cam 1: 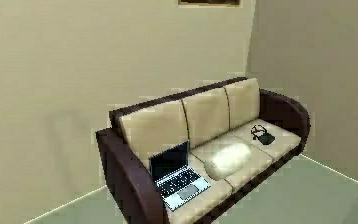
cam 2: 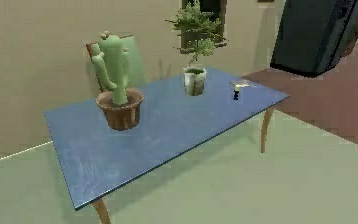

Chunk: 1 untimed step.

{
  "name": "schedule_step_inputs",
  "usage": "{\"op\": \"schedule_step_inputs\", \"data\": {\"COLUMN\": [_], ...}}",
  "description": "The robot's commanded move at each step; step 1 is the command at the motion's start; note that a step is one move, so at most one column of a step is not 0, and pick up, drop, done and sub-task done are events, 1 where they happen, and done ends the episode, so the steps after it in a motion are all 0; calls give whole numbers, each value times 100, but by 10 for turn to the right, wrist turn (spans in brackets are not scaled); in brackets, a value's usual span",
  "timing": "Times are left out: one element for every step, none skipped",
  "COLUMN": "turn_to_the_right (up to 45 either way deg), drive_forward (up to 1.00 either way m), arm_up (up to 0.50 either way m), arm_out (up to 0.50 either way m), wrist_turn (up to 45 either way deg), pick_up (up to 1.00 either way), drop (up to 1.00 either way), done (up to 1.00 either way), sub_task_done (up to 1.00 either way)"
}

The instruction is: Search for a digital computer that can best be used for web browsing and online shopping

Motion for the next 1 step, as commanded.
{"op": "schedule_step_inputs", "data": {"turn_to_the_right": [0], "drive_forward": [0], "arm_up": [0], "arm_out": [0], "wrist_turn": [0], "pick_up": [0], "drop": [0], "done": [100], "sub_task_done": [0]}}
